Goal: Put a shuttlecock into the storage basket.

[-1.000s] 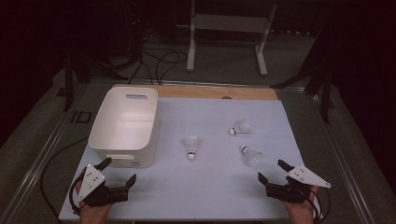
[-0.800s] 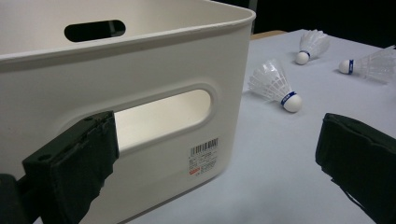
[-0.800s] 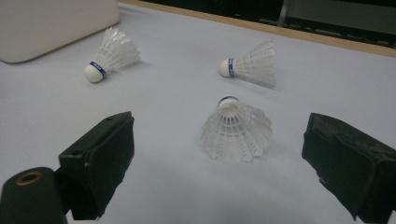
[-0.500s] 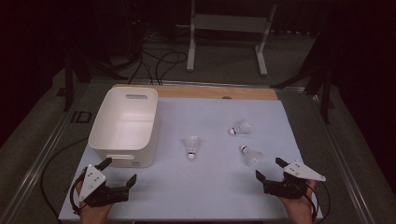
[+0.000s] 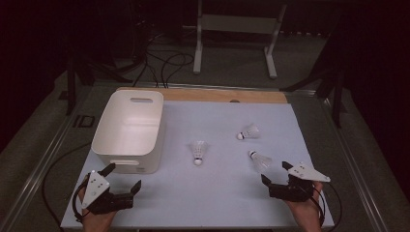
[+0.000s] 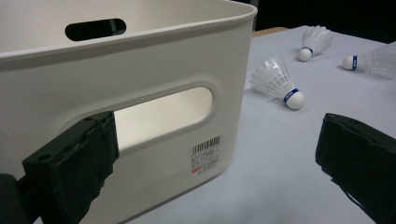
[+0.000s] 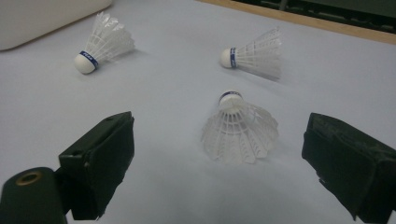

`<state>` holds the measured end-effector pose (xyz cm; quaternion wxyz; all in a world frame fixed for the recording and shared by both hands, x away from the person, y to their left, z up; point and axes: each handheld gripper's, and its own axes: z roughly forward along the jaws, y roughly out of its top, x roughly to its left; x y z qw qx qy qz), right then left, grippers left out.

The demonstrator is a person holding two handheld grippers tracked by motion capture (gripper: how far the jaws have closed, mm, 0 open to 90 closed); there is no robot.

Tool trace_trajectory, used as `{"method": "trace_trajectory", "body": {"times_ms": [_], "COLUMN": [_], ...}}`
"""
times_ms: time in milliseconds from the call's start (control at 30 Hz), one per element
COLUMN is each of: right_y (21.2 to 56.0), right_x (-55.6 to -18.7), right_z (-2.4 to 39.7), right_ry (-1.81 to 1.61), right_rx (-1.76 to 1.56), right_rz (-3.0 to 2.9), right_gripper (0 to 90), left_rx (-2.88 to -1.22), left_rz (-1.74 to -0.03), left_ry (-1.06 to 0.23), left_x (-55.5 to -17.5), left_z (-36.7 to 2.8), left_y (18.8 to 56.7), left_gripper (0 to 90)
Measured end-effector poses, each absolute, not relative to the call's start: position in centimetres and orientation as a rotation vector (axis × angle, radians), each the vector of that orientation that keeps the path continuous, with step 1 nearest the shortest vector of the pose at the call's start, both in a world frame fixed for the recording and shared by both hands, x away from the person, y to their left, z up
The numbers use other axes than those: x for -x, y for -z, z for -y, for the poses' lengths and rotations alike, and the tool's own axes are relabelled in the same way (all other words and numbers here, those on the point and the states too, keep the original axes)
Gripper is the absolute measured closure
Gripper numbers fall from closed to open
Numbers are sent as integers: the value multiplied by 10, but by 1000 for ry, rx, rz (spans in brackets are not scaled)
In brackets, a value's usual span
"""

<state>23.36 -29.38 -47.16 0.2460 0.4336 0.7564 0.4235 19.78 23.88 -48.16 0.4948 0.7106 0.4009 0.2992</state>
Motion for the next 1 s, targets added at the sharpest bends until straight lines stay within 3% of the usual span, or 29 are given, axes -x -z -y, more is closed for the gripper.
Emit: {"method": "trace_trajectory", "body": {"times_ms": [1000], "right_y": [482], "right_x": [-258], "right_z": [270], "right_ry": [-1037], "right_rx": [-1227], "right_rz": [-2175], "right_gripper": [93], "left_rx": [-1718], "left_rz": [-974], "left_ry": [-745], "left_x": [-197], "left_z": [-241], "left_y": [482], "left_gripper": [0]}}
